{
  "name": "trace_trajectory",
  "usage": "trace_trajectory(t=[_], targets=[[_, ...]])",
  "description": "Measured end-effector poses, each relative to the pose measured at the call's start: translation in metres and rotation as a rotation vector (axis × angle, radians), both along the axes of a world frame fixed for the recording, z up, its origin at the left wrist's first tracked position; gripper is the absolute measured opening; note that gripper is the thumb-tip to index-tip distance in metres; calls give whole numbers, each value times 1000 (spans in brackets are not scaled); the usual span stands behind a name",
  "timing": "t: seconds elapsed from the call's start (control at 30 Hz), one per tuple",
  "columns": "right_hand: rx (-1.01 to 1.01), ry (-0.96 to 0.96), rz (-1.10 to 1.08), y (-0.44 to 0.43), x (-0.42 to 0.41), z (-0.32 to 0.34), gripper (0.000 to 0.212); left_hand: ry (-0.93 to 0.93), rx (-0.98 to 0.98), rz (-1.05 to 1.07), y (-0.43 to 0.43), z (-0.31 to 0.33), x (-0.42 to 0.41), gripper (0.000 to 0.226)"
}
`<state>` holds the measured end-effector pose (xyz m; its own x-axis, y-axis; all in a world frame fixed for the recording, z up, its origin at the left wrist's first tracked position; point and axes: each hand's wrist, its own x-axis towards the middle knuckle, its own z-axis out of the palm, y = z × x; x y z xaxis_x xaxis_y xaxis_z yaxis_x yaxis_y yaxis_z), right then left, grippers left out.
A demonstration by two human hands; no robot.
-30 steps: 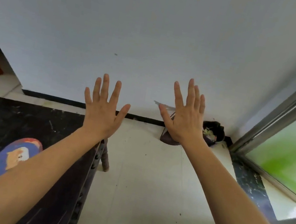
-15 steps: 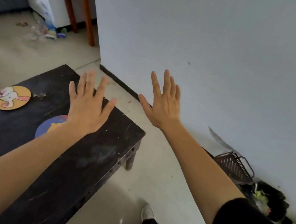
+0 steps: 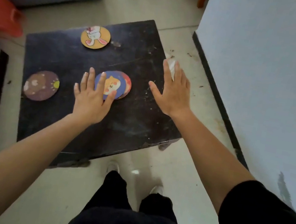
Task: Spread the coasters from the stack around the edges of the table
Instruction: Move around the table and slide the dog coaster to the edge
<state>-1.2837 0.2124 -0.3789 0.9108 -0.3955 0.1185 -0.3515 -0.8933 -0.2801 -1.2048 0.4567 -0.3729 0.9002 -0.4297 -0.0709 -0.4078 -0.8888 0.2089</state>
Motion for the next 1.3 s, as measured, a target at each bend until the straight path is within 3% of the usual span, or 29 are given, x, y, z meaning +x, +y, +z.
trace_trajectory(t=[0.33,0.47,0.57,0.67,0.7,0.77,0.9,1.0,1.17,1.23,1.3], targets=[[220,235,-1,46,68,-78,78,456,-147,353,24,-92,65,76],[495,342,37,63,108,-108,61,602,-332,537,27,-120,100,78],[627,377,1,76,144,-123,57,818,-646,927,22,-133,120,59],[670,454,-39,84,168,-135,61,865,-846,1086,18,-140,128,4],[670,486,-52,87,174,-139,63,881,-873,1112,18,-143,131,19],[681,490,-118,91,181,-145,60,891,-892,1131,18,-147,134,22],[771,327,-308,93,178,-146,59,907,-915,1155,27,-147,134,6],[806,286,-294,91,164,-141,44,890,-855,1080,37,-147,127,25],[953,310,-292,102,121,-119,33,941,-808,1012,56,-131,94,25],[950,323,-259,107,100,-109,20,928,-823,984,64,-124,75,20],[931,332,-223,111,78,-100,22,867,-813,947,72,-117,55,17]])
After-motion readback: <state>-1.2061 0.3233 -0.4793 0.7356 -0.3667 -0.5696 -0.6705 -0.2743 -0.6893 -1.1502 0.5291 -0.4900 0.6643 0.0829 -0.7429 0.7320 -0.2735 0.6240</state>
